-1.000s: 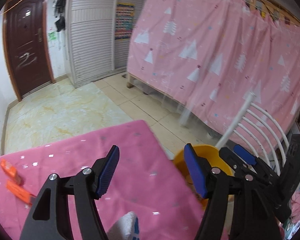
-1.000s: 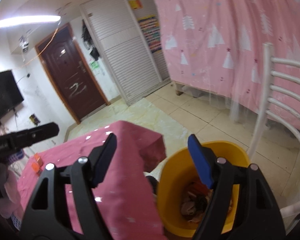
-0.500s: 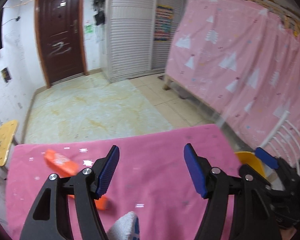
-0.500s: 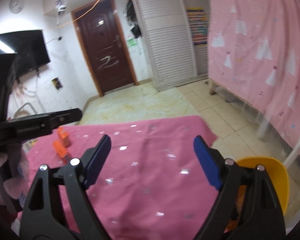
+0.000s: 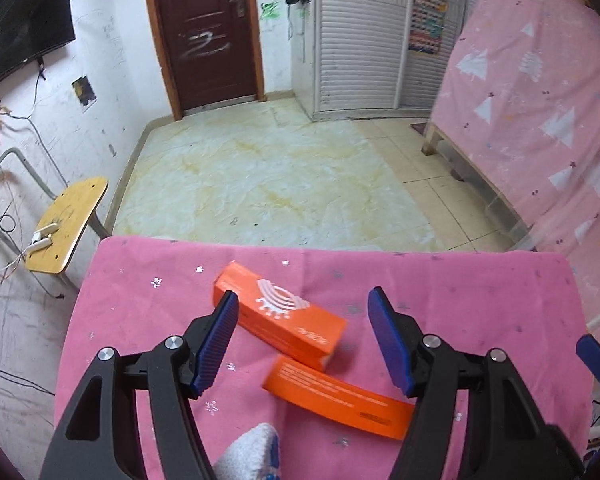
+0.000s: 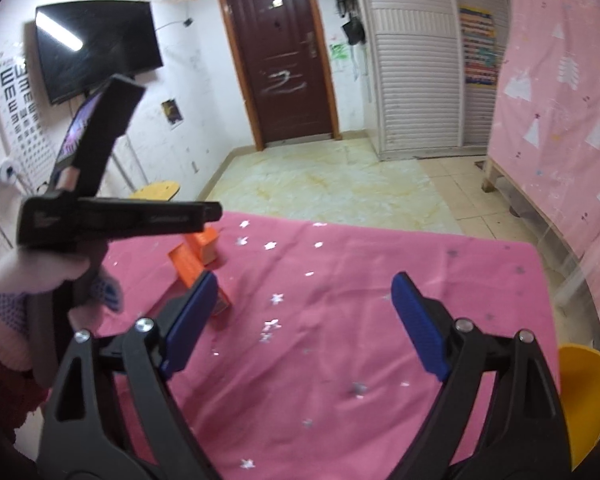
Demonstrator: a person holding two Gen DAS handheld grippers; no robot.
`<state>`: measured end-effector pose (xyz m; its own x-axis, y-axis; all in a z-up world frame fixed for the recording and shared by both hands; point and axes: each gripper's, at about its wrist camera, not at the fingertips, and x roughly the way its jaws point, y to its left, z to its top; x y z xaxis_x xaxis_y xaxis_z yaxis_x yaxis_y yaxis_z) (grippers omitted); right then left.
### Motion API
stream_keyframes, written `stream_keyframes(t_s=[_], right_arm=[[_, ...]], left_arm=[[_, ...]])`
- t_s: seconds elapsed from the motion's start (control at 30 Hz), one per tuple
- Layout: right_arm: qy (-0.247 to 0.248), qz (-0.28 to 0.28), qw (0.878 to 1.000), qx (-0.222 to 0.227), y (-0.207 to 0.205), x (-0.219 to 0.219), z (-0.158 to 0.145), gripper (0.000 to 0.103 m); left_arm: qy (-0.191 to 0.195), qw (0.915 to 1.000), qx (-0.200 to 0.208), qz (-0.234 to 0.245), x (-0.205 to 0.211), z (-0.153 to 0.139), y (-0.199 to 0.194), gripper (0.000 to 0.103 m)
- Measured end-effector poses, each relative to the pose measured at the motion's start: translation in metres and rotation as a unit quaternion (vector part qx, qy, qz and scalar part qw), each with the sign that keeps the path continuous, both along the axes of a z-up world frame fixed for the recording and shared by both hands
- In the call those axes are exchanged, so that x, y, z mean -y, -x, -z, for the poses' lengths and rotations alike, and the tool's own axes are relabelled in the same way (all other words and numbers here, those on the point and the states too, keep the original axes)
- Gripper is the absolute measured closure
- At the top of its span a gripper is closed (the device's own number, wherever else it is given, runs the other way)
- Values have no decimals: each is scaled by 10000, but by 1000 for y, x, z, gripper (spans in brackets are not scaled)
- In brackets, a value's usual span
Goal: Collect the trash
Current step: 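Grasp one orange box with the left gripper while the right gripper grasps the other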
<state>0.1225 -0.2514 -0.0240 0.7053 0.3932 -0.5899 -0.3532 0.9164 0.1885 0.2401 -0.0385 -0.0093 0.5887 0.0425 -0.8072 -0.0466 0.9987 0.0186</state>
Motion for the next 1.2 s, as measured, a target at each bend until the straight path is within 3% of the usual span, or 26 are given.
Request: stream_keyframes(t_s=[0.37,0.7,0.93,1.2], right_arm=[[37,-280,9994,-178,-11,-20,7,18],[38,-733,9970,-229,-19,-49,5,17],[367,-1385,9894,-243,-20,-80,7,14],[706,-1916,9786,-268,-31,-109,15,14]], left_arm=[[60,9987,-412,-286,-30,30,-21,44],[175,9979,-599,-191,-42,47,-25,44],[238,9979,-600,-60,-61,48,-17,69],[396,9978,-526,-90,-85,48,-5,73]])
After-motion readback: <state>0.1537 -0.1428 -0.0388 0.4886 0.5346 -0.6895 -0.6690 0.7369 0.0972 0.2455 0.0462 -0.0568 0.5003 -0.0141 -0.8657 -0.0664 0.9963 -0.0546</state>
